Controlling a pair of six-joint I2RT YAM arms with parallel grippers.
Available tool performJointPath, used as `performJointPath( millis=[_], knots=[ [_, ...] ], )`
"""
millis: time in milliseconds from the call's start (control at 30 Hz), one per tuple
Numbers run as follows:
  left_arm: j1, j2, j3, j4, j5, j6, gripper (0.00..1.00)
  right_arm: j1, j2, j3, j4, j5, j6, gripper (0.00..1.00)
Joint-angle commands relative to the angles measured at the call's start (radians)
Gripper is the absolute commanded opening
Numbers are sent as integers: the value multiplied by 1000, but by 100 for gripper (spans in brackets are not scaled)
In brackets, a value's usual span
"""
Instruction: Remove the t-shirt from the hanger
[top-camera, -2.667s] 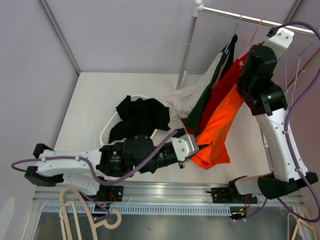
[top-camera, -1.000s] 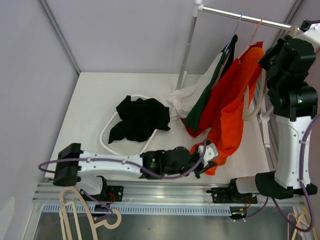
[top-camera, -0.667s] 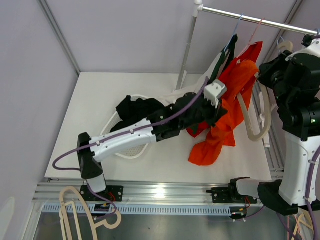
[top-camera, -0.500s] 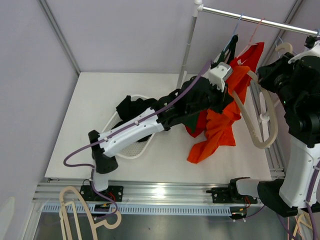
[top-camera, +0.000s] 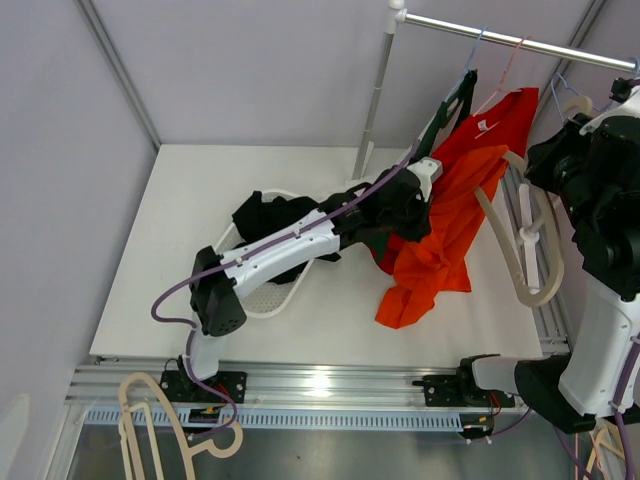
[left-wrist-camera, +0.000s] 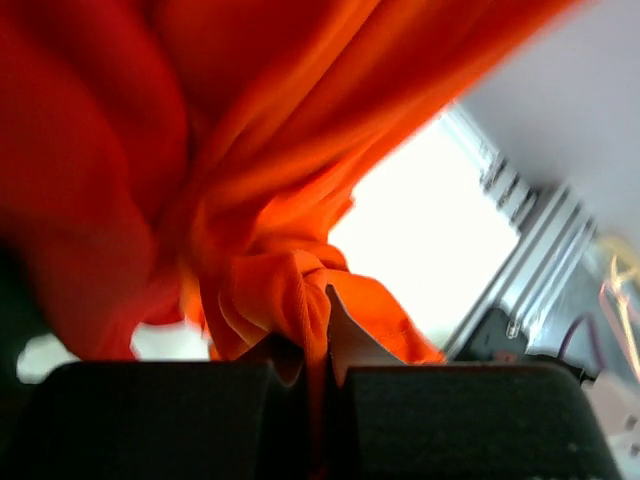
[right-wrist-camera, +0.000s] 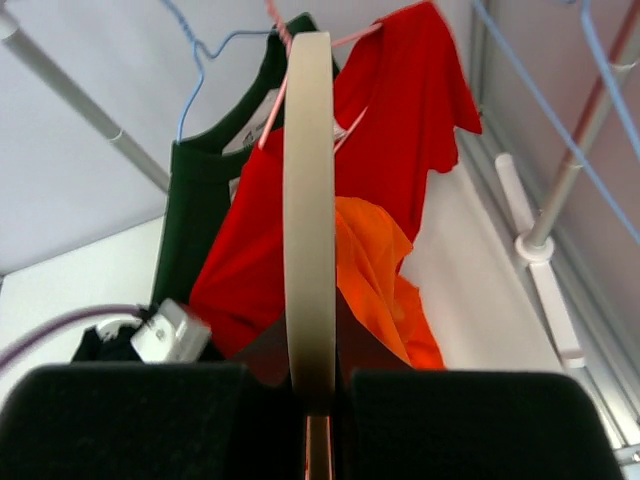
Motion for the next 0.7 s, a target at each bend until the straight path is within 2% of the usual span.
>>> performJointPath(
  millis=[0, 133, 267, 300, 367, 500, 567, 667],
  knots=[
    [-1, -89, -66, 27, 75, -27, 1, -4, 53, 129, -6, 105, -44, 0],
    [4, -84, -67, -34, -3, 9, 1, -9, 72, 198, -12, 47, -24, 0],
    [13, -61, -84, -35, 7, 24, 1, -10, 78, 215, -44, -62, -4, 0],
    [13, -53, -89, -12, 11, 35, 1, -10, 77, 212, -50, -129, -2, 0],
    [20, -12, -89, 4, 46, 39, 1, -9, 52, 159, -26, -168, -2, 0],
    [20, 8, -116, 45, 188, 21, 1, -10, -26, -5, 106, -15, -36, 0],
    [11, -62, -192, 114, 218, 19, 1, -10, -29, -36, 149, 97, -59, 0],
    [-7, -162, -193, 117, 218, 70, 1, -10, 0, -29, 176, 192, -93, 0]
  ],
)
